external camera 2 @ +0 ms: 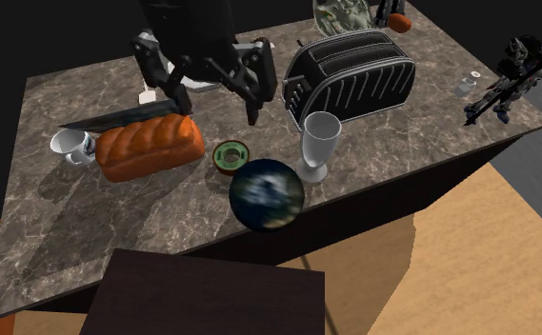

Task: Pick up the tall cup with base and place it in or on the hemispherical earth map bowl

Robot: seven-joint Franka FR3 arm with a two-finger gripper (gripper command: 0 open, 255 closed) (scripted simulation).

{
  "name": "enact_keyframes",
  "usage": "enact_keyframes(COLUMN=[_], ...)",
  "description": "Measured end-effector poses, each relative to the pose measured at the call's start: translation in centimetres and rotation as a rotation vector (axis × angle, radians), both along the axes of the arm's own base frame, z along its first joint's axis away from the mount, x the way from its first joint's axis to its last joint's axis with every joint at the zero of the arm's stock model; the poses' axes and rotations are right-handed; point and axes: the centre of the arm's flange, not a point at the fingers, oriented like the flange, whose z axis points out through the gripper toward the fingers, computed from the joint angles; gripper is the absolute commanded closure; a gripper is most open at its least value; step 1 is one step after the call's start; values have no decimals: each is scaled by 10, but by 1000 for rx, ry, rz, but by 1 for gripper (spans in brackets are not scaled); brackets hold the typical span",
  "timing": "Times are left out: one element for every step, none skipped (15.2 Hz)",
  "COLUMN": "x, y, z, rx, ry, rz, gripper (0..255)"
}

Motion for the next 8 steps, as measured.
enact_keyframes(x=[7,16,26,33,41,47,57,65], y=[-4,-8,-14,-19,-25,-29,-35,-44], z=[-9,-15,-25,-33,-44,-53,-63,-69], rx=[2,5,7,9,12,14,16,18], ry=[0,0,0,0,1,0,0,-1], rz=[-1,-1,-2,-3,-3,-4,-5,-6], gripper=[0,0,0,0,0,0,0,0])
